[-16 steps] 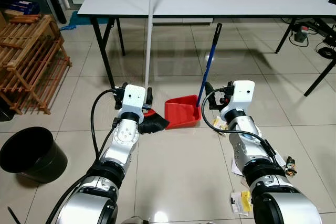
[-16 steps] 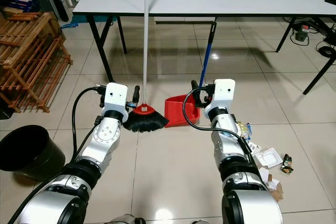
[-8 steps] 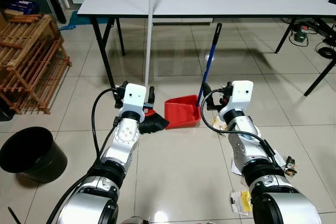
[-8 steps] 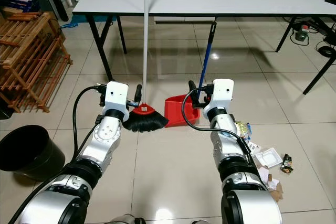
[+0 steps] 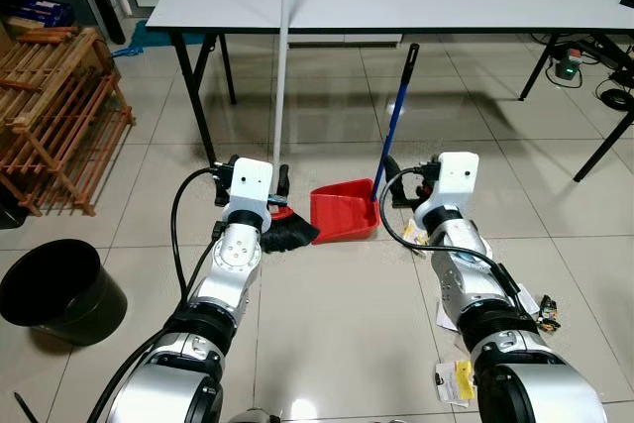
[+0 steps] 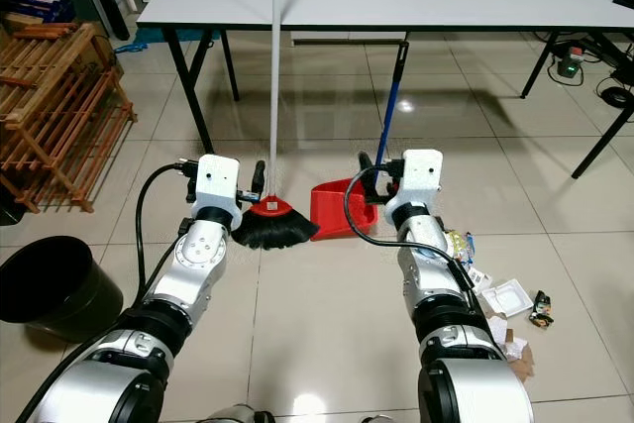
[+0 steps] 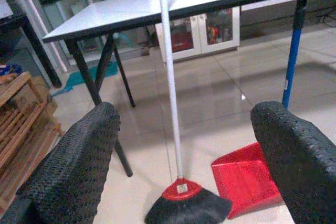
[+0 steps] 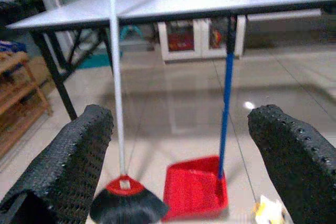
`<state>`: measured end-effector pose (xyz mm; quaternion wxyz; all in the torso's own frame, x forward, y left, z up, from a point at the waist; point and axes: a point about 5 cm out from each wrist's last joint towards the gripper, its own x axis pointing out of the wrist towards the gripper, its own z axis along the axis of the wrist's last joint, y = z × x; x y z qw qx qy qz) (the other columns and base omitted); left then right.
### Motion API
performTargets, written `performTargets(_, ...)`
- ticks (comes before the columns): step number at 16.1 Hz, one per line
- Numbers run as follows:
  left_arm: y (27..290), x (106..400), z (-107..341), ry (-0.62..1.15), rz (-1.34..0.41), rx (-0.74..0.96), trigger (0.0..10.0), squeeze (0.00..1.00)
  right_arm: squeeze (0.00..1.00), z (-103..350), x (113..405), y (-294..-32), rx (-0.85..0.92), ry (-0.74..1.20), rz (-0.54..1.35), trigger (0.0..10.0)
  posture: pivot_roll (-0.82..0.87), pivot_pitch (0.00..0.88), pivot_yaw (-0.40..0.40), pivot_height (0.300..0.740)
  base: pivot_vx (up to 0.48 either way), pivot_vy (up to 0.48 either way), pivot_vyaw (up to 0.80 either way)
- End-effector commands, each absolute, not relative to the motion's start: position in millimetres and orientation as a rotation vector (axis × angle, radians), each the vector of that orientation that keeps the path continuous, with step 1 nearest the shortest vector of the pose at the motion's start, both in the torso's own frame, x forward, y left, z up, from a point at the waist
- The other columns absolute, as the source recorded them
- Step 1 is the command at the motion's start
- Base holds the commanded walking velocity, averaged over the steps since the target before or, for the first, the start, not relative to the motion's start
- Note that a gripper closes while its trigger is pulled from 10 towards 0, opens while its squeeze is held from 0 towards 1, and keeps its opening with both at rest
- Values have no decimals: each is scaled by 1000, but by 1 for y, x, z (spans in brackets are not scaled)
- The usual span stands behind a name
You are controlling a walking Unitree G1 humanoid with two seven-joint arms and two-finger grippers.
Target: Sweep floor
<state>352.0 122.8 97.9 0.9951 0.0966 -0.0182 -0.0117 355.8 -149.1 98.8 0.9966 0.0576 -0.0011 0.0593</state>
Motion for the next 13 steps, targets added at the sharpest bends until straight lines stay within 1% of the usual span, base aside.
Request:
performTargets(1,121,350,94,-17,-34,170,10000,0,0,99,358,-153,147,11,99,10000,32,61,4,740,0,0,0)
performTargets(7,119,347,88,8,10,95,10000,0,0,93,355,-150,146,47,115,10000,32,61,3,740,0,0,0)
performTargets(8,120,342,84,-11,17,70,10000,0,0,89,351,-150,164,26,115,10000,32,61,4,740,0,0,0)
performTargets(10,120,337,79,-28,7,99,10000,0,0,84,345,-148,127,7,120,10000,34,60,5,740,0,0,0)
performTargets(13,126,332,72,-14,44,78,10000,0,0,78,341,-150,126,12,109,10000,33,61,5,740,0,0,0)
